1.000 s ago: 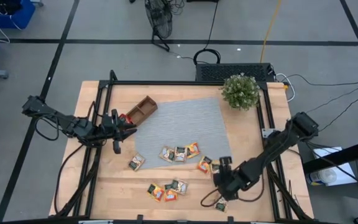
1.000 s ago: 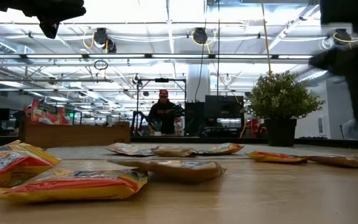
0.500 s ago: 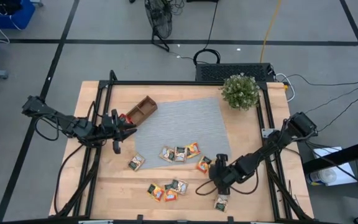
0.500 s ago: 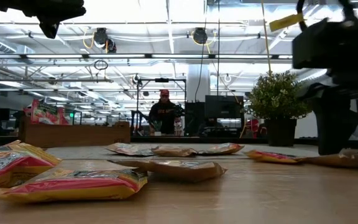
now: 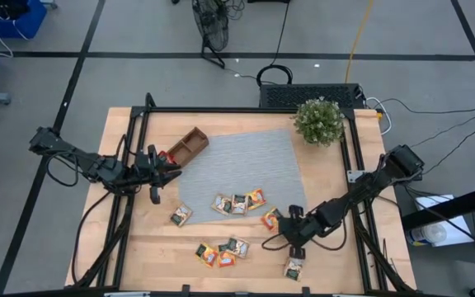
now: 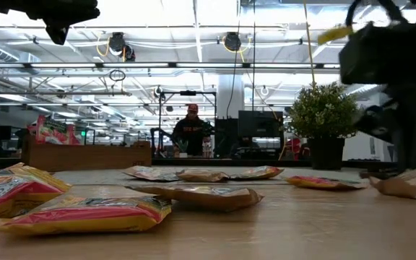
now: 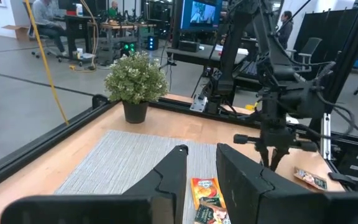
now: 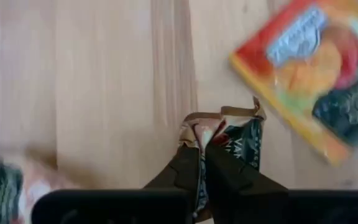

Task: Pick & Place Tea
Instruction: Put the brown tea bag into the middle section of the wooden organizer

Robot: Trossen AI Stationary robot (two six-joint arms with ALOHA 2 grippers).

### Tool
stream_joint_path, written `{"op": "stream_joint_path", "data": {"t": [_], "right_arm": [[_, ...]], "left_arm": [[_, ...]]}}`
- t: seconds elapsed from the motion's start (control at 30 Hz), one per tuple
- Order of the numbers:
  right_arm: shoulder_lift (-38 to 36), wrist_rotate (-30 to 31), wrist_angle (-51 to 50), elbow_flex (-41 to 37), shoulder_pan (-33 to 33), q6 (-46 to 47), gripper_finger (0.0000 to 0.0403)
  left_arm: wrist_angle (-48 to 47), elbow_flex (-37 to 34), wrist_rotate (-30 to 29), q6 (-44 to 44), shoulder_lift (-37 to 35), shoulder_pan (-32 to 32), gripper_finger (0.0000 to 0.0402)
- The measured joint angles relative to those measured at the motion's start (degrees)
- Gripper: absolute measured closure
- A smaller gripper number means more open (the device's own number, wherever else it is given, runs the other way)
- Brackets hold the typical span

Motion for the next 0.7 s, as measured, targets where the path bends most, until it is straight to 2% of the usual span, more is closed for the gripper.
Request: {"op": "stream_joint_path", "data": {"t": [0.1, 0.17, 0.27, 0.37, 0.43, 0.57, 0.7], "right_arm": [[-1.50, 2.10, -1.31, 3.62, 1.17, -2.53, 0.0398], [-2.99, 6.21, -0.23, 6.84, 2.09, -7.88, 0.0400], [-3.44, 13.27, 1.73, 9.77, 2.29, -19.27, 0.0401], [-3.19, 18.55, 5.29, 9.95, 0.65, -34.96, 0.0402], [-3.17, 21.16, 10.84, 9.73, -1.49, -46.96, 0.0402], [-1.58, 20.57, 25.60, 6.22, -7.54, -69.49, 0.0402], [0.90, 19.92, 43.18, 3.48, -15.38, -87.42, 0.0402]], "left_arm": [[0.03, 0.00, -0.01, 0.00, 0.00, 0.02, 0.0309], [-0.07, 0.00, 0.01, 0.00, 0.00, 0.00, 0.0309], [-0.07, 0.00, 0.01, 0.00, 0.01, 0.01, 0.0309], [-0.07, 0.00, 0.01, 0.00, 0.02, 0.01, 0.0309], [-0.09, 0.00, 0.01, 0.00, 0.00, 0.00, 0.0309], [-0.13, 0.00, -0.01, -0.01, 0.00, 0.02, 0.0309], [-0.17, 0.00, 0.00, 0.00, 0.01, 0.00, 0.0309]]}}
